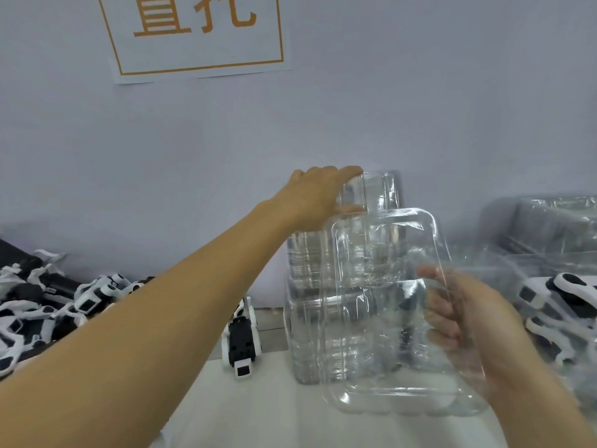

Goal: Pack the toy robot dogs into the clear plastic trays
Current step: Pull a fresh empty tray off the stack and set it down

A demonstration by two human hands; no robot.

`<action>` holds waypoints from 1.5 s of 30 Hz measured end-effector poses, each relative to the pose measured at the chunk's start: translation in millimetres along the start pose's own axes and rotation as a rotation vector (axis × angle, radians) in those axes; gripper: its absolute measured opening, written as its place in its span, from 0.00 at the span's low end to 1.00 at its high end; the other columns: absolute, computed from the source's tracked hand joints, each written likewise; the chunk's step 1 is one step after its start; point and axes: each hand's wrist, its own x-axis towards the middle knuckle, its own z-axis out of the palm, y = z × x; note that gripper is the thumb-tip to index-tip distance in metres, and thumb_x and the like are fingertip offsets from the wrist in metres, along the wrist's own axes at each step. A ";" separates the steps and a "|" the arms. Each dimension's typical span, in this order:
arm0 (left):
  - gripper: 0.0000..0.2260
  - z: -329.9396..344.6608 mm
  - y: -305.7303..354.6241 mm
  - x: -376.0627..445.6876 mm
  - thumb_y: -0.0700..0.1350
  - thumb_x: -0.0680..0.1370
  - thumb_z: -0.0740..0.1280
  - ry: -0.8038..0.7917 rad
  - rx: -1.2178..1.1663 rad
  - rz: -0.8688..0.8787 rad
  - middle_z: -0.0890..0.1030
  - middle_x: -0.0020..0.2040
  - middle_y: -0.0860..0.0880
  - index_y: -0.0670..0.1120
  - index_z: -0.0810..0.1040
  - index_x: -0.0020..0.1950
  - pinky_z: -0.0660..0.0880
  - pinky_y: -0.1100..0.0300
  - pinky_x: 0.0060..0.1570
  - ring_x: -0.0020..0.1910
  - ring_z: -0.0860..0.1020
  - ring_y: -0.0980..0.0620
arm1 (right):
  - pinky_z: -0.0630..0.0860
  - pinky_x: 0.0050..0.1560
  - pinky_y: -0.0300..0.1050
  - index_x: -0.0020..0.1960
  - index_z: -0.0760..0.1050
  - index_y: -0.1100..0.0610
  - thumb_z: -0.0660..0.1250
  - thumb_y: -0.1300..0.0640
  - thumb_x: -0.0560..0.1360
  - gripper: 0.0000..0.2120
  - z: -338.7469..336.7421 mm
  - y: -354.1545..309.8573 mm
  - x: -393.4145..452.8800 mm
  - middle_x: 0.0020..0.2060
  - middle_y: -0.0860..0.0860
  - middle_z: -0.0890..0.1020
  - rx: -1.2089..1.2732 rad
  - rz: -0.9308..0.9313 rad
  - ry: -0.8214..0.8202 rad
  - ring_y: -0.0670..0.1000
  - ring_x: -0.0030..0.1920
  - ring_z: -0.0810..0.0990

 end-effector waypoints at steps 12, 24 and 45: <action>0.05 17.2 30.1 -117.9 0.54 0.81 0.66 0.623 -1.227 -0.440 0.83 0.53 0.58 0.59 0.80 0.54 0.77 0.64 0.49 0.52 0.82 0.60 | 0.55 0.18 0.35 0.49 0.80 0.56 0.59 0.57 0.81 0.11 17.0 10.8 2.1 0.25 0.47 0.63 0.122 -0.007 -0.007 0.44 0.20 0.59; 0.33 62.1 12.9 -207.6 0.62 0.61 0.77 0.365 -1.431 -0.642 0.85 0.56 0.54 0.55 0.77 0.65 0.78 0.57 0.50 0.55 0.84 0.56 | 0.62 0.21 0.38 0.39 0.77 0.53 0.55 0.67 0.79 0.17 75.9 54.5 -13.2 0.24 0.48 0.66 0.182 -0.269 0.088 0.48 0.23 0.63; 0.34 30.6 -37.2 -246.5 0.63 0.58 0.78 0.211 -0.830 -0.408 0.73 0.42 0.63 0.70 0.76 0.63 0.69 0.68 0.43 0.42 0.73 0.59 | 0.70 0.67 0.54 0.73 0.64 0.31 0.74 0.27 0.62 0.42 18.7 36.9 -4.0 0.70 0.36 0.73 -0.509 -0.357 -0.534 0.41 0.71 0.71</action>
